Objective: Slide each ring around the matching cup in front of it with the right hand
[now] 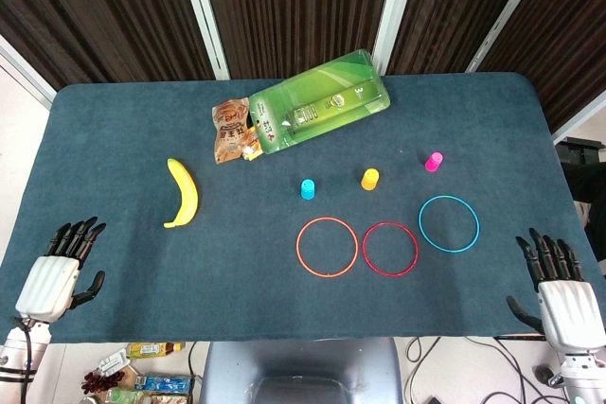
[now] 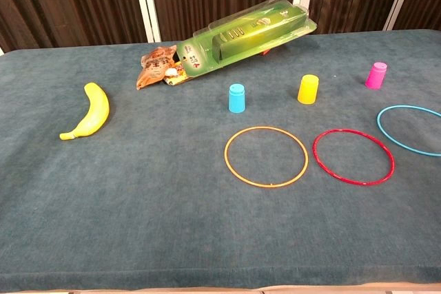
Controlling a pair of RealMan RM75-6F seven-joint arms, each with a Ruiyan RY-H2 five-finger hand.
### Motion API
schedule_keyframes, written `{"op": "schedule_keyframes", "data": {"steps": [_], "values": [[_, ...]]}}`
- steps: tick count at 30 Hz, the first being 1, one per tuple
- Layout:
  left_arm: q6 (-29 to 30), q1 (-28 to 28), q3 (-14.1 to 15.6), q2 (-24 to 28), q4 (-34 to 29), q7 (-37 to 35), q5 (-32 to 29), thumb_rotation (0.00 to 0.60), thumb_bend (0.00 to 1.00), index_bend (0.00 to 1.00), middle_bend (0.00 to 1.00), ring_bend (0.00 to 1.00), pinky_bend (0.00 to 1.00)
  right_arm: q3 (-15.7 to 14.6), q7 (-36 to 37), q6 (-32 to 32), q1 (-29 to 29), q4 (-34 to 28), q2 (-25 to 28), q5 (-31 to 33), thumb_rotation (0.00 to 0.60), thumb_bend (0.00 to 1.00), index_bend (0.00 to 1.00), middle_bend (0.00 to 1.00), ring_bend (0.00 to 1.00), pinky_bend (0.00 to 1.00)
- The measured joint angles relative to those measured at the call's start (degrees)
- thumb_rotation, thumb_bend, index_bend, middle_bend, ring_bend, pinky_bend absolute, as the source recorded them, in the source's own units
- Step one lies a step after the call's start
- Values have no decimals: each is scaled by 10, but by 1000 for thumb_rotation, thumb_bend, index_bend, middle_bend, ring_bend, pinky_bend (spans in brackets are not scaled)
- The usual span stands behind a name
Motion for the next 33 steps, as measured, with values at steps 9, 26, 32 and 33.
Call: {"op": "schedule_keyframes", "data": {"steps": [9, 26, 32, 33], "values": [[-5, 1, -1, 8, -4, -11, -9, 600, 440, 0, 0, 0, 16, 8, -4, -59, 33, 23, -49, -21, 600, 318, 179, 0, 0, 0], [-11, 0, 3, 32, 6, -77, -4, 600, 449, 0, 0, 0, 18, 67, -33, -298, 216, 149, -291, -2, 600, 343, 556, 0, 0, 0], [-7, 2, 2, 38, 7, -90, -5, 600, 448, 0, 0, 0, 18, 79, -49, -334, 249, 194, -332, 20, 600, 399, 577, 0, 0, 0], [-7, 3, 2, 39, 7, -92, -4, 600, 448, 0, 0, 0, 18, 80, -54, -339, 255, 201, -338, 24, 600, 418, 582, 0, 0, 0]]}}
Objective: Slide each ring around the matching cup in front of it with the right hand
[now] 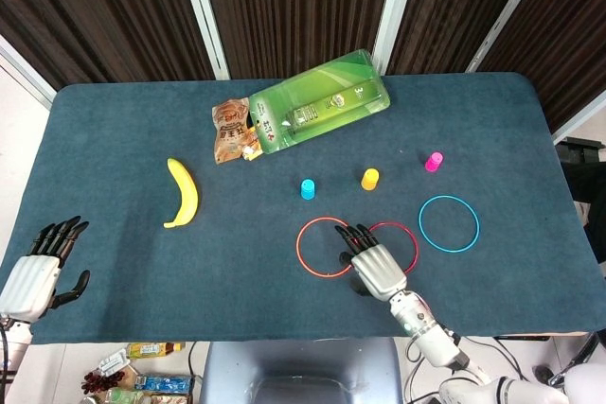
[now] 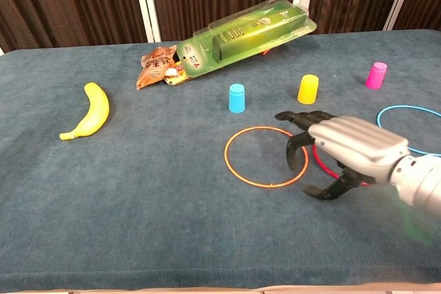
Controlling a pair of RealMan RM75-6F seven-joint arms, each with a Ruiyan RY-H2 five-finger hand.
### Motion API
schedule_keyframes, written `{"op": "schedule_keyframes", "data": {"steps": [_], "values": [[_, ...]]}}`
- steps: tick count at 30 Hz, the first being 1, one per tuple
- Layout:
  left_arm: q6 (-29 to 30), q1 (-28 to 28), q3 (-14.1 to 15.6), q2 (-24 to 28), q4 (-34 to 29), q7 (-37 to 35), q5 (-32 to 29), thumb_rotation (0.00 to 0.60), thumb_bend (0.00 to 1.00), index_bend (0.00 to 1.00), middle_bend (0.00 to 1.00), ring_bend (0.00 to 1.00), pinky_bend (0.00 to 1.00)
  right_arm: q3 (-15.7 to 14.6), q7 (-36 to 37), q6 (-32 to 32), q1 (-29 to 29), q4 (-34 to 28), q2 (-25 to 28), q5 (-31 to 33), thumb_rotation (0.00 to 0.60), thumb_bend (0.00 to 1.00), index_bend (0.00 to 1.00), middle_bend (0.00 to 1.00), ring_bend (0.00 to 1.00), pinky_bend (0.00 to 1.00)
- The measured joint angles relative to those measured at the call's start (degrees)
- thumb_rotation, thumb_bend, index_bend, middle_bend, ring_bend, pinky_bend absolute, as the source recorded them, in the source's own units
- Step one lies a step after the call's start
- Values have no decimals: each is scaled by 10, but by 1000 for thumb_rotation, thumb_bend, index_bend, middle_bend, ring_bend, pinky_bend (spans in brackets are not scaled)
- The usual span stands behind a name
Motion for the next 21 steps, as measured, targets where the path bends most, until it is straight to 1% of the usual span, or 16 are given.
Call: {"op": "schedule_keyframes", "data": {"steps": [2, 4, 21], "values": [[1, 0, 0, 1, 1, -3, 1, 600, 449, 0, 0, 0, 18, 0, -4, -4, 5, 8, -8, 4, 600, 450, 591, 0, 0, 0], [0, 0, 0, 1, 2, -5, 1, 600, 448, 0, 0, 0, 19, 0, -3, -4, 9, 13, -14, 8, 600, 459, 597, 0, 0, 0], [-3, -1, 0, 1, 1, -2, 0, 600, 448, 0, 0, 0, 19, -10, 1, -3, 20, 34, -30, 22, 600, 459, 642, 0, 0, 0]]}}
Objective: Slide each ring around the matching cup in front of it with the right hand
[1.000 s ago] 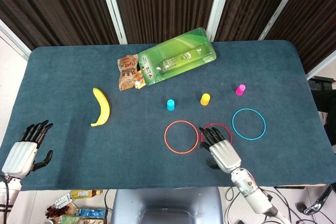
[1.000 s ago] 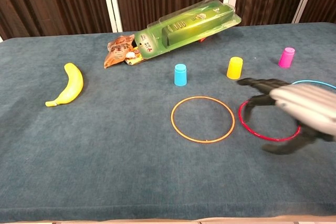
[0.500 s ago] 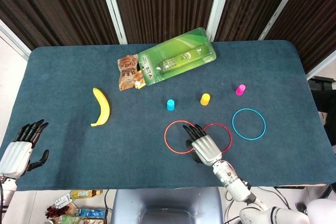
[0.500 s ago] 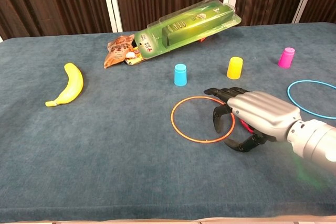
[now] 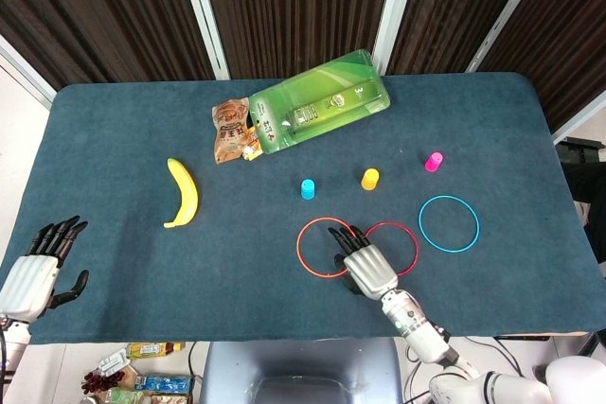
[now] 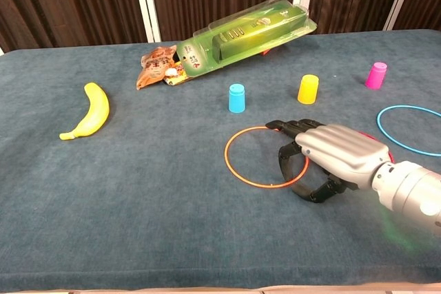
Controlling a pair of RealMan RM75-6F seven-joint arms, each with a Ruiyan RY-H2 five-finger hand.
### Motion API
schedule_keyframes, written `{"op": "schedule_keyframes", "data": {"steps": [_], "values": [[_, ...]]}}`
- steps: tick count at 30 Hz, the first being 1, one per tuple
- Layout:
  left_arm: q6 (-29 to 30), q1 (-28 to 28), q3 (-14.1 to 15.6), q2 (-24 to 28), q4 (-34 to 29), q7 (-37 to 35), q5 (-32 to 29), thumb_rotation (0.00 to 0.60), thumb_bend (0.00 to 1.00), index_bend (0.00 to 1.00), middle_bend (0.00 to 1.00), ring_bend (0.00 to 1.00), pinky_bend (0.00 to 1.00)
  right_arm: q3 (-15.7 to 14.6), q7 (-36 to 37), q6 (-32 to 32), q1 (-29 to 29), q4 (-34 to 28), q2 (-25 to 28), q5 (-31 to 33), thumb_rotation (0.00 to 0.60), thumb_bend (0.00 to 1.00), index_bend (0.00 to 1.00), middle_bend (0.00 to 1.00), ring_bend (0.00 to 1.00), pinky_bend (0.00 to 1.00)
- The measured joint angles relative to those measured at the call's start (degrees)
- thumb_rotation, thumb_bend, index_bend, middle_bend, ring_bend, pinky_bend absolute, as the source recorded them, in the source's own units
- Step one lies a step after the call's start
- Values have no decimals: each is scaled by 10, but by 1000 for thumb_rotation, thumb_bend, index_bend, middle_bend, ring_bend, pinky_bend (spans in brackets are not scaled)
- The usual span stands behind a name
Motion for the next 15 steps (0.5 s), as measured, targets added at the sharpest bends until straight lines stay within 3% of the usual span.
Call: {"op": "schedule_keyframes", "data": {"steps": [15], "values": [[2, 1, 0, 1, 0, -1, 1, 600, 450, 0, 0, 0, 19, -8, -2, 1, 6, 5, -5, 11, 600, 461, 702, 0, 0, 0]]}}
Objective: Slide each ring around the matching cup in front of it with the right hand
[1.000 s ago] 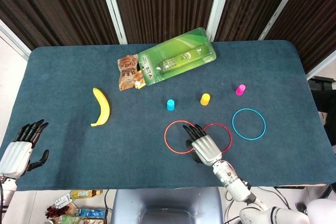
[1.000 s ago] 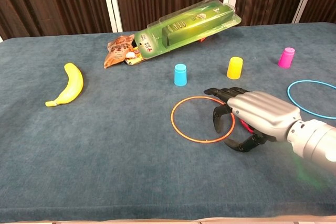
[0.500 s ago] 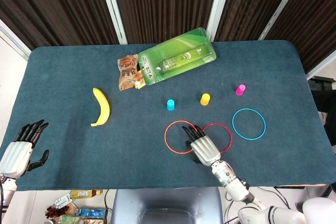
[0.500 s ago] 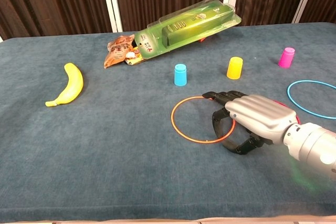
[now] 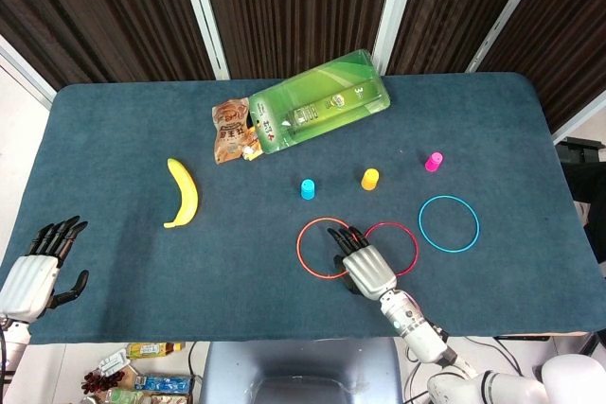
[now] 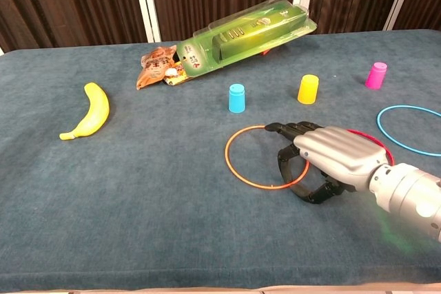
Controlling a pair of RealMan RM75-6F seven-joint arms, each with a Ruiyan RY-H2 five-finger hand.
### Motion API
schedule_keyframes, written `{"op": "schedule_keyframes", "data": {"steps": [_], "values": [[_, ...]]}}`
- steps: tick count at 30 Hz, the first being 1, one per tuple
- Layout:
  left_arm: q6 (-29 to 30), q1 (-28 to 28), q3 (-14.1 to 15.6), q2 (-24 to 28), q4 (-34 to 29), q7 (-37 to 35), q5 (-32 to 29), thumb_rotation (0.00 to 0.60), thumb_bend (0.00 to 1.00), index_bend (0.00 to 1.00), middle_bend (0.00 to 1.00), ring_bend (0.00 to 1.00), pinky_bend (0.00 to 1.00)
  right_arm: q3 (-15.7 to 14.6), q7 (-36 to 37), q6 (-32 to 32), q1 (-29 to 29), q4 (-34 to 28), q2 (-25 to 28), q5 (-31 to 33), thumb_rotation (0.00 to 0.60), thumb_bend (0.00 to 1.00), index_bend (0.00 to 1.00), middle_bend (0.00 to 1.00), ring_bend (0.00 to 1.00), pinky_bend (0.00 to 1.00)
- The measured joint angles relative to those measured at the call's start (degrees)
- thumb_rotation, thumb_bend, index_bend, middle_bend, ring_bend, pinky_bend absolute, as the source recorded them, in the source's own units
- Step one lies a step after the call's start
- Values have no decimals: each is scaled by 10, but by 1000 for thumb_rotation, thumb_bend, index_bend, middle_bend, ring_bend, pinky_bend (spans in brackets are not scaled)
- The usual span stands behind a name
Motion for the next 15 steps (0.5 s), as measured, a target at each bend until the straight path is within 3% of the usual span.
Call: {"op": "schedule_keyframes", "data": {"steps": [15], "values": [[4, 2, 0, 1, 0, -1, 2, 600, 450, 0, 0, 0, 19, 3, 0, 11, 4, 1, -2, 6, 600, 483, 798, 34, 0, 0]]}}
